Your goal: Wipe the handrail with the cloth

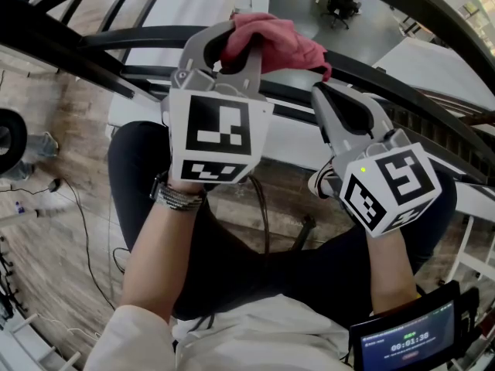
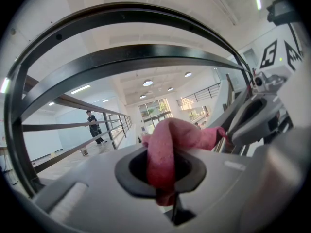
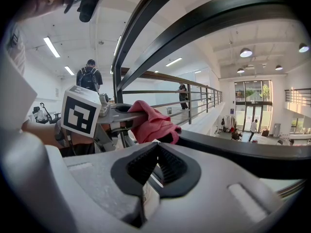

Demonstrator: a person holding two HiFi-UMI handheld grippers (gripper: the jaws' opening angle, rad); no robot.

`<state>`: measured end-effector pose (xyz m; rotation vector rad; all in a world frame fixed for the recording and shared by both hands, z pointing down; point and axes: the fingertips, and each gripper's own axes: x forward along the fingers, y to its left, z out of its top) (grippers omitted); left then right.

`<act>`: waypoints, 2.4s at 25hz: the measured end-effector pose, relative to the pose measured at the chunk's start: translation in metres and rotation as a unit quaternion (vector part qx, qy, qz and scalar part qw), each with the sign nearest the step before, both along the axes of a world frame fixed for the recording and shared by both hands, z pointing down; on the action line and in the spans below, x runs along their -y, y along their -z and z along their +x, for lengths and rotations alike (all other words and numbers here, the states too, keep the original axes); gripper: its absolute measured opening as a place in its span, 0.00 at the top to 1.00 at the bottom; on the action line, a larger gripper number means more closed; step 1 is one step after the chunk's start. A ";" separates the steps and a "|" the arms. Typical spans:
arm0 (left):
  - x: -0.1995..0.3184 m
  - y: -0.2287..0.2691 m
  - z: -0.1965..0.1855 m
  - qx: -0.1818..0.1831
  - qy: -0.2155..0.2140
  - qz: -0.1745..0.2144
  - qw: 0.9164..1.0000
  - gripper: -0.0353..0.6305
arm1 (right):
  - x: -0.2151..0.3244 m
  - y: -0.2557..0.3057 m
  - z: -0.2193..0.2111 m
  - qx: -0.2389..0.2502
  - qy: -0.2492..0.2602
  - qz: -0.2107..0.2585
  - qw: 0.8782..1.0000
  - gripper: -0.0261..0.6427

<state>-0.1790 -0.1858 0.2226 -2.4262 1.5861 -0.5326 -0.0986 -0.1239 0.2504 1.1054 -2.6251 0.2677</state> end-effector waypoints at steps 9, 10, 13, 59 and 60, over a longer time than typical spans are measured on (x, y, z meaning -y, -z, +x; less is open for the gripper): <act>0.000 0.000 0.001 0.000 0.000 0.000 1.000 0.91 | 0.001 0.000 0.002 0.000 -0.001 0.000 1.000 0.96; 0.000 0.000 0.001 0.000 0.000 0.000 1.000 0.91 | 0.001 0.000 0.002 0.000 -0.001 0.000 1.000 0.96; 0.000 0.000 0.001 0.000 0.000 0.000 1.000 0.91 | 0.001 0.000 0.002 0.000 -0.002 0.000 1.000 0.96; -0.001 0.000 0.014 0.005 -0.016 -0.001 1.000 0.91 | 0.002 -0.004 0.007 -0.003 -0.005 -0.003 1.000 0.96; -0.001 0.000 0.014 0.005 -0.016 -0.001 1.000 0.91 | 0.002 -0.004 0.007 -0.003 -0.005 -0.003 1.000 0.96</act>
